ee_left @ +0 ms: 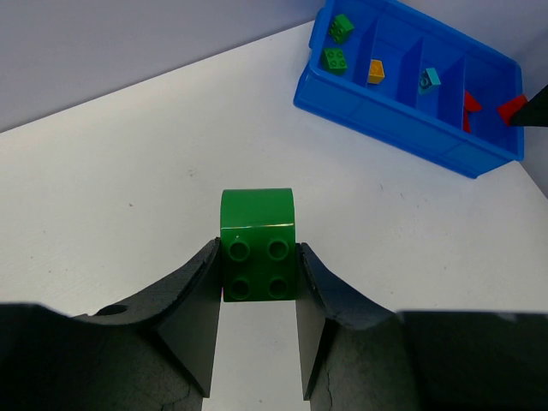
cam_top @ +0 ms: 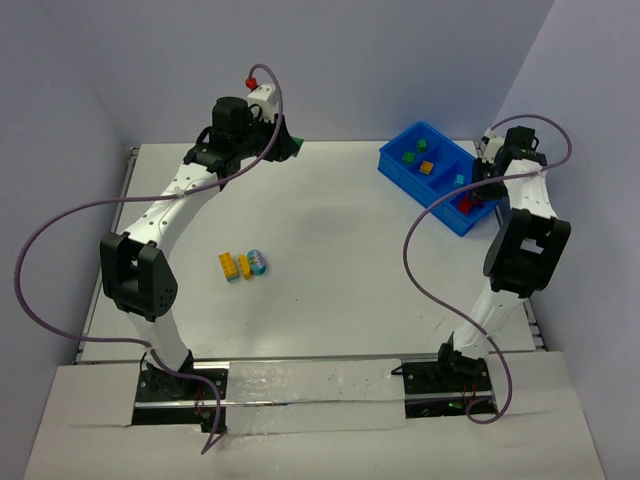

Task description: Sort the legos into containers by color

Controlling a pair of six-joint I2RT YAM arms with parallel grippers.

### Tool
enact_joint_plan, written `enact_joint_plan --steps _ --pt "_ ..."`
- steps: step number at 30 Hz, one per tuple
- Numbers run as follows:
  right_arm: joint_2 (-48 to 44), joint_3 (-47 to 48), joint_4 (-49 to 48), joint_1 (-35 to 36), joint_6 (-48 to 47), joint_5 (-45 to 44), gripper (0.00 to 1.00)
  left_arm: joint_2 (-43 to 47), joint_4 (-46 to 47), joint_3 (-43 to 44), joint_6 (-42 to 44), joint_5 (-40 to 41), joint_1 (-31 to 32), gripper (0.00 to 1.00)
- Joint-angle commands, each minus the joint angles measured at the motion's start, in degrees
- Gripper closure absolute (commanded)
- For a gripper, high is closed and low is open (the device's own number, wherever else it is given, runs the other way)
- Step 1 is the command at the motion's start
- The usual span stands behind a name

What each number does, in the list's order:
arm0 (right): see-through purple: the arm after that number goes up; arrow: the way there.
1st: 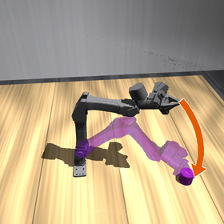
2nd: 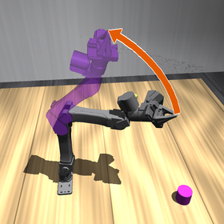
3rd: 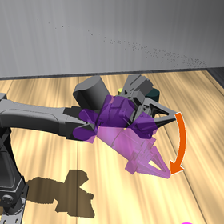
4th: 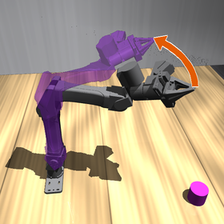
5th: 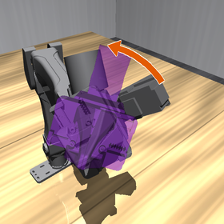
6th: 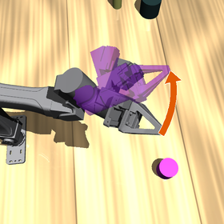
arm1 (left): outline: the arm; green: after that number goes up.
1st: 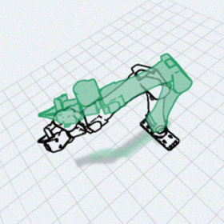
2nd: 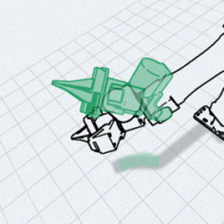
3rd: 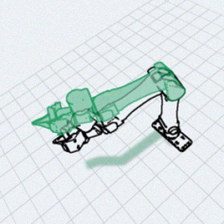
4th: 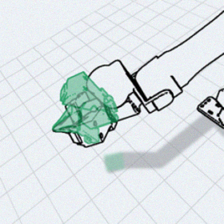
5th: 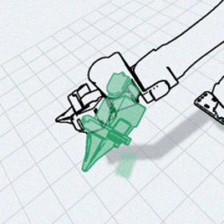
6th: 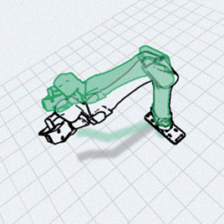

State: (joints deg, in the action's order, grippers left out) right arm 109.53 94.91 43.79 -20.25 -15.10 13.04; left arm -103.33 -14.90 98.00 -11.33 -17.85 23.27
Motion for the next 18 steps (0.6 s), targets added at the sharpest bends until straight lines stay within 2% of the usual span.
enact_joint_plan --steps 1,8,11,15,18 --pt "-0.1 1.7 0.7 -0.4 -1.1 -1.4 0.68 -0.4 -0.4 3.3 0.5 -0.1 0.3 1.0" --pt "0.0 2.6 0.6 -0.1 0.0 -1.7 0.34 -2.0 -1.9 5.4 0.6 -0.9 0.3 1.0" --pt "-1.1 3.2 0.8 -0.1 1.0 -1.4 0.26 -2.0 -1.5 5.0 0.8 -2.7 0.3 1.0" --pt "-4.0 5.2 0.8 0.1 4.0 6.1 0.24 -0.3 1.9 1.2 0.6 -9.6 0.1 1.0" --pt "-6.3 7.7 0.3 1.5 8.8 15.4 0.24 2.6 9.0 -3.5 -0.4 -14.5 0.1 1.0"
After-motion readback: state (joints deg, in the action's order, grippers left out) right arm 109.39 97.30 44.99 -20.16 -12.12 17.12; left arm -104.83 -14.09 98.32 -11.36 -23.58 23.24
